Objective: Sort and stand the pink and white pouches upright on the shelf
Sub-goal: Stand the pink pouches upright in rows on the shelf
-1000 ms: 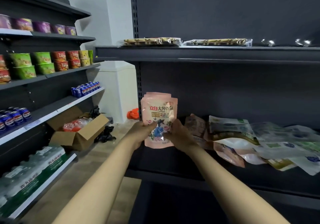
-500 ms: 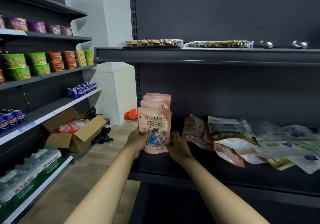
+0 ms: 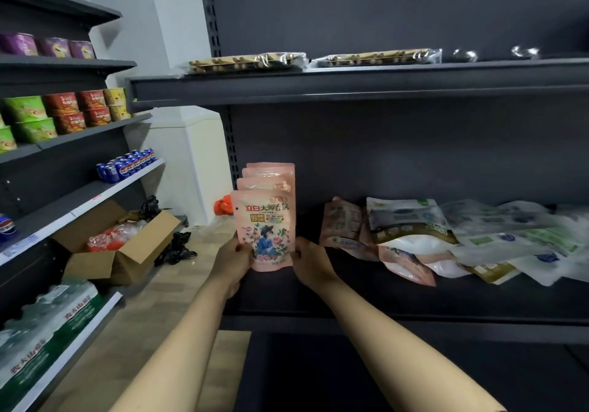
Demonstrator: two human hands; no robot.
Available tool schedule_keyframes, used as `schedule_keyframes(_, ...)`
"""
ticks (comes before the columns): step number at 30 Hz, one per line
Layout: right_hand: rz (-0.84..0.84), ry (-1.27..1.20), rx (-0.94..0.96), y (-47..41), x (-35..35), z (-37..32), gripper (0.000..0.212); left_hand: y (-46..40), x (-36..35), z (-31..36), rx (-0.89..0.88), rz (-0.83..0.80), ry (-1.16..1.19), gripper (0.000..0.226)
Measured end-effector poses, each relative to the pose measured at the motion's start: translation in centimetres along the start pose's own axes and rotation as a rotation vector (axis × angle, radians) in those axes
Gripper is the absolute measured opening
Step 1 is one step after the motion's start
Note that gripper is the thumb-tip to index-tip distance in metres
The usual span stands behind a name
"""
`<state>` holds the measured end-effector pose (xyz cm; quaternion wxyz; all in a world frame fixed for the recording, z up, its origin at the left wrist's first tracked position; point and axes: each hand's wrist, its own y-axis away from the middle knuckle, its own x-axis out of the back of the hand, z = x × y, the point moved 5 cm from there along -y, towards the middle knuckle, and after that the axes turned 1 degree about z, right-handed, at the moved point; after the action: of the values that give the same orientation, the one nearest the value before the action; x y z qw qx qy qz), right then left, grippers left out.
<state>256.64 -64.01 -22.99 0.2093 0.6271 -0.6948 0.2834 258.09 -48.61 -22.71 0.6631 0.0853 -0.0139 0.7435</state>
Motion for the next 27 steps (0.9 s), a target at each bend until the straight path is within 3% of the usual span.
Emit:
schedule_keyframes(7, -0.083, 0.081, -0.015, -0.1, 1.3, -0.8, 0.027, -0.7, 0.0, 0.3, -0.005, 0.052, -0.032, 0.033)
schedule_keyframes(11, -0.012, 0.186, 0.047, -0.3, 4.1, -1.3, 0.03, 1.4, 1.5, 4.5, -0.119, 0.415, -0.148, 0.041)
schedule_keyframes(14, 0.037, 0.298, 0.075, -1.1, 6.1, -0.9, 0.031, 2.5, 2.1, 7.8, -0.289, 0.555, -0.029, 0.034)
schedule_keyframes(17, 0.032, 0.439, 0.054, -1.5, 6.9, 0.7, 0.032, 3.5, 1.4, 10.4, -0.449, 0.572, -0.014, 0.028)
schedule_keyframes(21, -0.007, 0.541, 0.049, -0.6, 6.9, 3.4, 0.063, 4.7, -0.4, 12.3, -0.599, 0.548, -0.045, 0.021)
schedule_keyframes(24, 0.004, 0.574, 0.08, -0.2, 7.2, 4.2, 0.055, 5.1, -1.3, 12.8, -0.628, 0.534, -0.098, 0.019)
schedule_keyframes(27, 0.018, 0.455, 0.037, -0.4, 7.6, 4.0, 0.047, 5.3, -1.4, 13.0, -0.62, 0.532, -0.106, 0.018)
